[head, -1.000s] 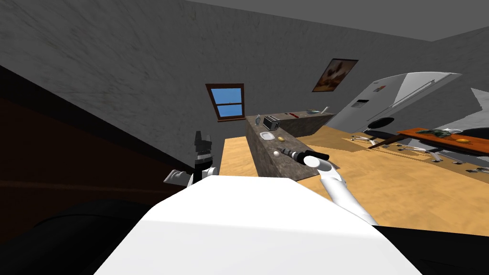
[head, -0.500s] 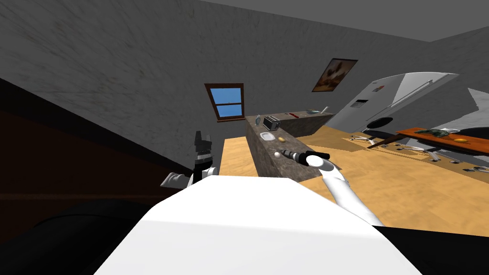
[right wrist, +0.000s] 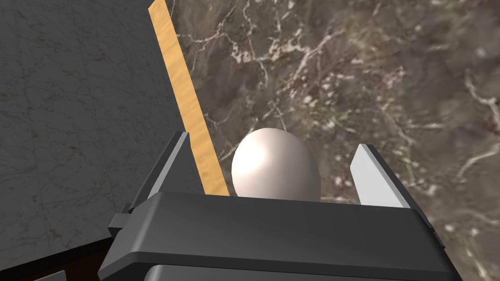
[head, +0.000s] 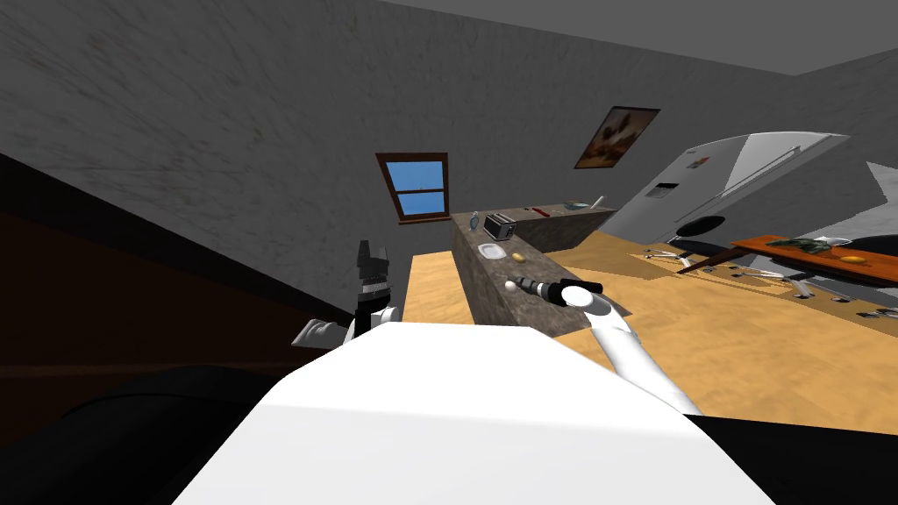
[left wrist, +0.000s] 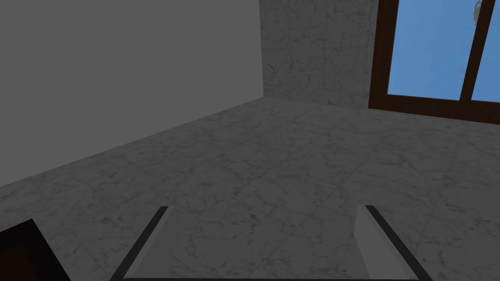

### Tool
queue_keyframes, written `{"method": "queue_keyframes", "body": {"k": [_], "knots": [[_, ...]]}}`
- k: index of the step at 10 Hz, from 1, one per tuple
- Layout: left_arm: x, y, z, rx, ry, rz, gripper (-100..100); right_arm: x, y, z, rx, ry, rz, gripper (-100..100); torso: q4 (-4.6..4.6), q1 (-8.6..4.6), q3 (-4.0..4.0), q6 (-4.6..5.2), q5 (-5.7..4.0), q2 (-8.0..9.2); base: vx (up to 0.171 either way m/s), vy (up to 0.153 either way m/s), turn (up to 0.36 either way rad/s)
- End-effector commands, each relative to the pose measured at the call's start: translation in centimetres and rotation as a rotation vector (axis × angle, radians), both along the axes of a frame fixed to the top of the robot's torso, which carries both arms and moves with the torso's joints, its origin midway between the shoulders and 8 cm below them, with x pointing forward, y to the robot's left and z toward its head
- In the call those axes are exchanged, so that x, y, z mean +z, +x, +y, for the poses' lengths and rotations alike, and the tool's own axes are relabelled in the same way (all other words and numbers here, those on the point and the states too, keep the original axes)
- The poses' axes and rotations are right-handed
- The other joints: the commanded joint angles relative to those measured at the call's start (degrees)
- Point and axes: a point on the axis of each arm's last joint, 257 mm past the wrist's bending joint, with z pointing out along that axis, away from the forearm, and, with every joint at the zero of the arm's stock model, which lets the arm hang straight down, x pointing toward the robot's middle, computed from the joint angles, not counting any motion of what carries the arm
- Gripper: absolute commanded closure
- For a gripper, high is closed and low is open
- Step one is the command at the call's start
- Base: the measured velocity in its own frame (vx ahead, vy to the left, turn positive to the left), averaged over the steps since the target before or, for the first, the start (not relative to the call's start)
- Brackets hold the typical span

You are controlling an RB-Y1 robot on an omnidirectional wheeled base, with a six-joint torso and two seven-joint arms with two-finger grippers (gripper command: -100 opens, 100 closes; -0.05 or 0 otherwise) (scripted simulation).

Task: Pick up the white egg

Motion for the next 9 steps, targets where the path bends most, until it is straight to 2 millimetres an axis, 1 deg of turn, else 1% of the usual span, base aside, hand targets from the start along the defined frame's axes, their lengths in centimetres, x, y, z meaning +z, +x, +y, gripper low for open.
{"method": "queue_keyframes", "body": {"k": [1, 2, 6, 7, 8, 9], "knots": [[0.0, 0.0, 0.0, 0.0, 0.0, 0.0, 0, 0.0, 0.0, 0.0, 0.0, 0.0, 0.0, -100, 0.0, 0.0, 0.0, 0.0, 0.0, 0.0, 0.025, 0.004, 0.012], [0.0, 0.0, 0.0, 0.0, 0.0, 0.0, 0, -0.1, 0.0, 0.0, 0.0, -0.001, -0.001, 100, 0.0, -0.01, 0.01, 0.02, 0.01, 0.03, 0.0, 0.0, 0.0], [0.0, 0.0, 0.0, 0.0, 0.0, 0.0, 0, 0.1, 0.1, -0.1, -0.001, -0.003, -0.005, 100, -0.03, 0.03, 0.04, -0.01, -0.05, 0.12, 0.0, 0.0, 0.0], [0.0, 0.0, 0.0, 0.0, 0.0, 0.0, 0, 0.1, 0.1, -0.1, -0.001, -0.003, -0.005, 0, -0.03, 0.03, 0.04, -0.01, -0.05, 0.12, 0.0, 0.0, 0.0], [0.0, 0.0, 0.0, 0.0, 0.0, 0.0, 0, 1.7, 0.8, -1.3, -0.018, -0.002, -0.035, -100, -0.03, 0.03, 0.04, -0.01, -0.04, 0.12, -0.021, 0.006, 0.033], [0.0, 0.0, 0.0, 0.0, 0.0, 0.0, 0, 2.4, 0.9, -2.2, -0.031, -0.001, -0.046, -100, -0.02, 0.04, 0.07, -0.01, -0.03, 0.17, -0.04, 0.009, 0.029]]}}
